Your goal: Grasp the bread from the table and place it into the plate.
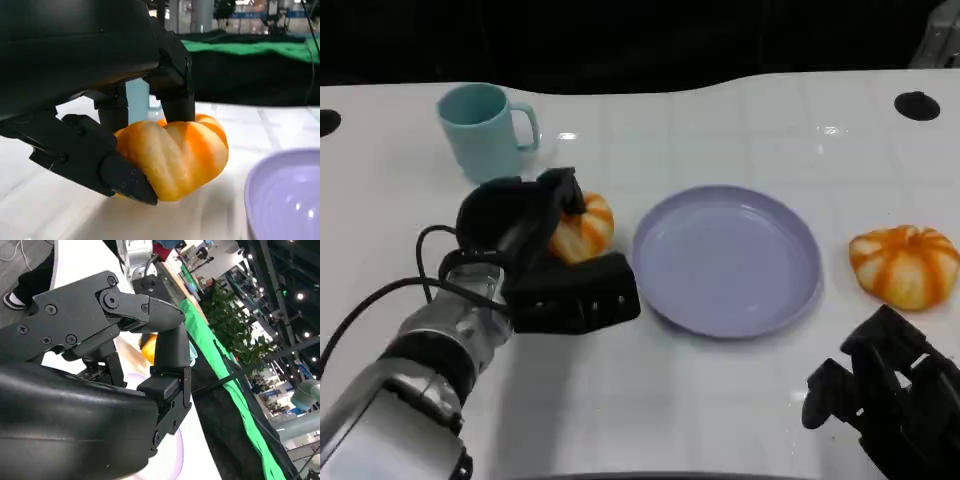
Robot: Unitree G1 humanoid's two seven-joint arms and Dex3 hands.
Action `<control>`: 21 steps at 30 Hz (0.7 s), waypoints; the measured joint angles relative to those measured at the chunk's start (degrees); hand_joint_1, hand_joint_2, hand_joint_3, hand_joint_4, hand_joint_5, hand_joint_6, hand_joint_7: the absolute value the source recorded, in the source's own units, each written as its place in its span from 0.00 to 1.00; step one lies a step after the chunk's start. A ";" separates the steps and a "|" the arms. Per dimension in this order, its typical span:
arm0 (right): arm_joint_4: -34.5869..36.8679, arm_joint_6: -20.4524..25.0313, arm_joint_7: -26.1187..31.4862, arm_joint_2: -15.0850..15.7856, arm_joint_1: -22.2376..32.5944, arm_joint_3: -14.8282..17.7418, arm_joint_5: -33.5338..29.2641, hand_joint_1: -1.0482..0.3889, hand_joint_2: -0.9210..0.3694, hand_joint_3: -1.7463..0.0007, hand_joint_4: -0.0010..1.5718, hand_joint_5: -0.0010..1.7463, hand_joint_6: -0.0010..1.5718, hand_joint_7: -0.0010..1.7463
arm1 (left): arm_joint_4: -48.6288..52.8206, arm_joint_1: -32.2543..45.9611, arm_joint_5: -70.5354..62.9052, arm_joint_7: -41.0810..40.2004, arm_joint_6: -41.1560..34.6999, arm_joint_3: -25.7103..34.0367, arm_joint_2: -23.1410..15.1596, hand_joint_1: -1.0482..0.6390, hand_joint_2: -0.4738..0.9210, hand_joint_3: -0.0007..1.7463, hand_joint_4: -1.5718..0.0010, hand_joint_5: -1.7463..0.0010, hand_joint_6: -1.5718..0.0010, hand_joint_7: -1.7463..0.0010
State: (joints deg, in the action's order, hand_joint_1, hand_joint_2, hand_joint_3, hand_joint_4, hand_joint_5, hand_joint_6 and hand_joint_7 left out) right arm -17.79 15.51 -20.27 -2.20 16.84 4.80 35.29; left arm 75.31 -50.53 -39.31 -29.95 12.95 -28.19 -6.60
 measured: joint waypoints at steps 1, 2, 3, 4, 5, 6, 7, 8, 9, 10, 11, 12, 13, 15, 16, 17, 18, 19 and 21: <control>0.00 0.00 0.00 0.00 -0.06 0.00 0.00 0.37 0.15 0.63 0.43 1.00 0.32 0.92 | -0.04 -0.02 0.06 -0.05 0.00 0.21 0.01 0.56 0.98 0.18 0.45 0.00 0.65 0.00; 0.00 0.00 0.00 0.00 -0.07 0.02 0.00 0.36 0.16 0.64 0.43 1.00 0.32 0.92 | -0.07 -0.02 1.24 0.08 0.28 1.30 0.22 0.55 0.94 0.27 0.45 0.00 0.63 0.00; 0.02 0.00 0.06 -0.02 -0.06 0.04 -0.01 0.36 0.16 0.64 0.43 1.00 0.32 0.92 | -0.33 -0.08 3.17 0.28 0.74 3.07 0.51 0.54 0.92 0.31 0.45 0.00 0.63 0.00; 0.02 0.01 0.15 -0.03 -0.06 0.04 -0.01 0.36 0.16 0.63 0.43 1.00 0.33 0.92 | -0.56 -0.36 4.94 0.48 1.12 4.71 0.75 0.54 0.88 0.40 0.43 0.00 0.61 0.00; 0.02 0.01 0.28 -0.04 -0.07 0.06 -0.01 0.36 0.16 0.63 0.43 1.00 0.33 0.92 | -0.73 -0.98 6.45 0.86 1.57 6.08 0.92 0.53 0.83 0.48 0.42 0.00 0.59 0.00; 0.02 0.04 0.49 -0.04 -0.05 0.05 -0.03 0.36 0.16 0.63 0.43 1.00 0.33 0.92 | -1.07 -1.88 7.29 1.44 2.21 7.07 0.93 0.53 0.82 0.51 0.42 0.00 0.59 0.00; 0.02 0.06 0.65 -0.05 -0.05 0.05 -0.04 0.36 0.16 0.63 0.43 1.00 0.33 0.92 | -1.52 -2.69 7.96 1.45 2.78 7.64 0.93 0.53 0.81 0.52 0.41 0.00 0.58 0.00; 0.02 0.07 0.77 -0.05 -0.05 0.05 -0.04 0.36 0.16 0.63 0.43 1.00 0.33 0.92 | -1.96 -3.39 8.31 1.46 3.34 7.99 0.93 0.53 0.80 0.54 0.41 0.00 0.58 0.00; 0.02 0.08 0.82 -0.05 -0.05 0.04 -0.04 0.37 0.16 0.63 0.43 1.00 0.33 0.92 | -2.31 -4.00 8.49 1.46 3.82 8.18 0.95 0.53 0.80 0.54 0.41 0.00 0.58 0.00; 0.01 0.09 0.86 -0.05 -0.05 0.03 -0.04 0.37 0.16 0.63 0.43 1.00 0.33 0.92 | -2.48 -4.38 8.53 1.46 4.09 8.24 0.98 0.53 0.80 0.54 0.41 0.00 0.58 0.00; 0.01 0.09 0.90 -0.05 -0.05 0.03 -0.04 0.37 0.16 0.63 0.43 1.00 0.33 0.92 | -2.56 -4.51 8.53 1.46 4.17 8.28 1.03 0.53 0.80 0.55 0.41 0.00 0.58 0.00; 0.01 0.09 0.95 -0.05 -0.02 0.04 -0.04 0.37 0.16 0.63 0.43 1.00 0.33 0.92 | -2.55 -4.50 8.53 1.50 4.17 8.27 1.15 0.53 0.80 0.55 0.41 0.00 0.58 0.00; 0.01 0.09 1.01 -0.05 0.00 0.05 -0.04 0.37 0.17 0.63 0.43 1.00 0.33 0.92 | -2.55 -4.50 8.53 1.88 4.17 8.27 1.29 0.52 0.80 0.55 0.42 0.00 0.59 0.00; 0.01 0.10 1.01 -0.05 0.00 0.04 -0.03 0.37 0.16 0.63 0.43 1.00 0.33 0.92 | -2.56 -4.50 8.51 2.29 4.47 8.21 1.40 0.54 0.68 0.67 0.38 0.00 0.53 0.00; 0.01 0.10 1.02 -0.05 0.02 0.03 -0.03 0.37 0.16 0.63 0.43 1.00 0.33 0.92 | -2.72 -4.51 8.40 2.28 5.33 8.05 1.41 0.54 0.67 0.69 0.38 0.00 0.52 0.00; 0.01 0.10 1.02 -0.05 0.02 0.00 -0.04 0.37 0.16 0.62 0.43 1.00 0.33 0.92 | -3.08 -4.52 8.25 2.28 6.28 7.84 1.47 0.54 0.65 0.70 0.37 0.00 0.52 0.00; 0.01 0.10 1.01 -0.05 -0.01 -0.09 -0.04 0.37 0.16 0.62 0.43 1.00 0.33 0.92 | -3.48 -4.58 8.06 2.27 7.10 7.65 1.52 0.54 0.65 0.71 0.37 0.00 0.52 0.00; 0.01 0.10 1.01 -0.05 -0.02 -0.16 -0.04 0.37 0.16 0.62 0.43 1.00 0.33 0.92 | -3.79 -4.68 7.95 2.27 7.61 7.50 1.56 0.54 0.64 0.71 0.37 0.00 0.52 0.00; 0.01 0.10 1.01 -0.06 -0.01 -0.21 -0.04 0.37 0.16 0.63 0.43 1.00 0.33 0.92 | -4.01 -4.91 7.84 2.26 8.07 7.41 1.68 0.55 0.64 0.72 0.37 0.00 0.51 0.00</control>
State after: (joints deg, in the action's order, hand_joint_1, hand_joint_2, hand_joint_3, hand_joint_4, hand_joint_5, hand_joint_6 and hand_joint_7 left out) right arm -17.78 15.61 -19.26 -2.25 16.83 4.59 35.26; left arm 71.29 -55.44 -31.48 -27.69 21.02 -20.78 -4.92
